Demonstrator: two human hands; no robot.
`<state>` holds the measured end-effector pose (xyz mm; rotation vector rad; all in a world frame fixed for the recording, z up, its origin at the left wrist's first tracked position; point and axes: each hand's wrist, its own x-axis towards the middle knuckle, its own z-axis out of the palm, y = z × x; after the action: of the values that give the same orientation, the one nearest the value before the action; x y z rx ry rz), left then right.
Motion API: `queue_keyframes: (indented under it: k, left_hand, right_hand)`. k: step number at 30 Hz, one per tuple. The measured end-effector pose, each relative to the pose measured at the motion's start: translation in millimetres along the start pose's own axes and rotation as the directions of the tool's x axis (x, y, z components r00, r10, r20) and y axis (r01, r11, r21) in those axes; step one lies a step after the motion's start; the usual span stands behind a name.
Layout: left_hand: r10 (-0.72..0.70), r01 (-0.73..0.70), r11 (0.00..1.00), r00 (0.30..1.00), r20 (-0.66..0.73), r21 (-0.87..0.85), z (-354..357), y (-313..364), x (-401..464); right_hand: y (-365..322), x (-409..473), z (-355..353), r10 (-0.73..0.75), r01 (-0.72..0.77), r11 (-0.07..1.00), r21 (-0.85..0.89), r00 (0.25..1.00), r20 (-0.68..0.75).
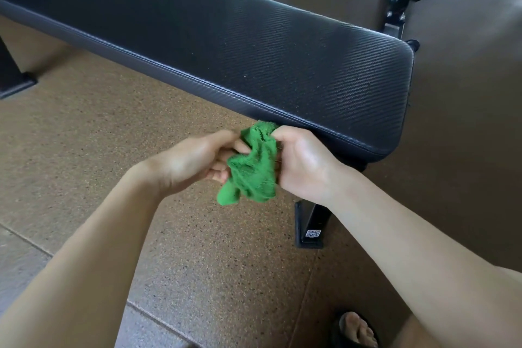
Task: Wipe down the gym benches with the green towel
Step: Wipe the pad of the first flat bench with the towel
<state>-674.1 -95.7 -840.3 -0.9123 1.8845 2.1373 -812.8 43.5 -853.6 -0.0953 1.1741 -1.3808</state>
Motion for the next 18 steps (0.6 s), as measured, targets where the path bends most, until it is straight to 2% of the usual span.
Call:
queue_keyframes:
  k: [1,3,6,9,11,12,15,17,18]
  left_hand:
    - [0.051,-0.05,0.998,0.997,-0.065,0.026,-1,1,0]
    - [0.141,-0.132,0.987,0.985,-0.098,0.093,0,4,-3]
    - [0.185,-0.177,0.975,0.981,-0.051,0.138,-1,10,-7]
    - [0.214,-0.212,0.955,0.977,0.013,0.208,-1,20,-13]
    - [0.247,-0.245,0.931,0.969,0.025,0.271,4,27,-18]
    - [0.254,-0.246,0.914,0.967,0.018,0.324,7,30,-19]
    - [0.277,-0.272,0.852,0.959,0.054,0.448,16,41,-24]
    - [0.339,-0.347,0.876,0.937,0.086,0.335,18,47,-28]
    - [0.384,-0.393,0.885,0.919,0.086,0.249,18,49,-30]
  right_hand:
    - [-3,-1,2,-0.015,0.015,1.0,0.021,0.999,-0.032]
    - [-6,-5,3,-0.026,0.029,0.997,0.066,0.999,-0.046]
    - [-8,-9,6,-0.041,0.042,0.987,0.154,0.999,-0.009]
    - [-11,-19,10,-0.073,0.042,0.97,0.238,0.99,0.119]
    - [-13,-24,13,-0.126,0.088,0.98,0.179,0.969,0.212]
    - [-14,-27,17,-0.158,0.141,0.986,0.094,0.963,0.216]
    - [-19,-35,28,-0.294,0.301,0.945,-0.13,0.953,0.069]
    - [-27,-41,29,-0.326,0.312,0.938,-0.154,0.942,-0.076]
    - [-33,-45,27,-0.323,0.313,0.942,-0.125,0.943,-0.074]
